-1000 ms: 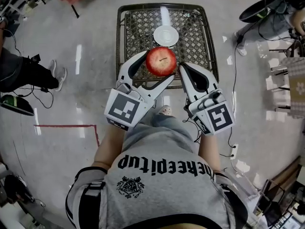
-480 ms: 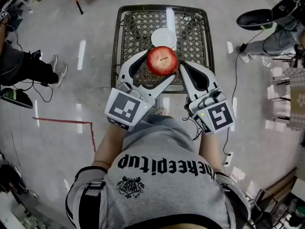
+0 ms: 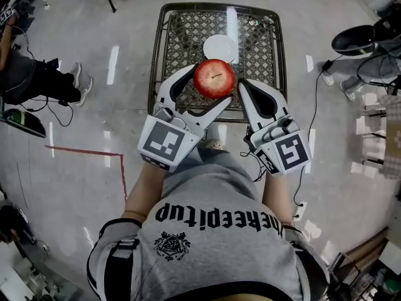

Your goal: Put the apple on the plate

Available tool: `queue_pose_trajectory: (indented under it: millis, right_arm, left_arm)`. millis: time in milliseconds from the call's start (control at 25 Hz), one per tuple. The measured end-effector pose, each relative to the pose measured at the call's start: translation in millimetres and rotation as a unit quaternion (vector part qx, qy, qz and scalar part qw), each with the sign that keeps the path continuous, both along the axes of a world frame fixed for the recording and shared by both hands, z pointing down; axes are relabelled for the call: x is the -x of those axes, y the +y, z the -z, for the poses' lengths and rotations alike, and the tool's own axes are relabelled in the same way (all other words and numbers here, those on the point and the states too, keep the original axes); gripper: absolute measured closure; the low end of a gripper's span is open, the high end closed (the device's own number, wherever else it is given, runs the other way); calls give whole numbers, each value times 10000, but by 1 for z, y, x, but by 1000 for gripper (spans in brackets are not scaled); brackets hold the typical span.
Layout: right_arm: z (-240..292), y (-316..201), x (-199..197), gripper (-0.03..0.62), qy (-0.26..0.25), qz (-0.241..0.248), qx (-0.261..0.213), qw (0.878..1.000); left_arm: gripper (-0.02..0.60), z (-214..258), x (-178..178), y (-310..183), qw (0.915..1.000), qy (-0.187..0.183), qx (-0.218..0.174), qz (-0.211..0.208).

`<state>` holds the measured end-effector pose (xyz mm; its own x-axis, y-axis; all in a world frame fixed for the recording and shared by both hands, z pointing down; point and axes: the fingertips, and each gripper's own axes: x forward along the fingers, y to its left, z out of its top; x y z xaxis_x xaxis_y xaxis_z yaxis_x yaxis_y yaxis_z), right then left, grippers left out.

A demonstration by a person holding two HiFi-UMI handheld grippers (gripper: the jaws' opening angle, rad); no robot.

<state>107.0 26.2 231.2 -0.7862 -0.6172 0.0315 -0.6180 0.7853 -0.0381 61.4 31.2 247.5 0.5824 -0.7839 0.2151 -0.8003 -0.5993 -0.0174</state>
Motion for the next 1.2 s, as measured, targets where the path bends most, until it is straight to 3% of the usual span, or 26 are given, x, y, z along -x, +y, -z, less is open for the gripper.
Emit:
queue_pose_trajectory:
  millis: [720,920,1200]
  right_arm:
    - [2,-30,23,586,15,-687,62,9976]
    - [2,-39,32,586,17,-947,87,9955]
    - [6,-45,48,586,35,-1240,86,9922]
  left_arm:
    - [173,5,19,-37,9967,-53,-165,-794]
    - [173,3,31,-48,9955,-6,72,-949]
    - [174,8,47,-59,9916,-30,-161,-1284]
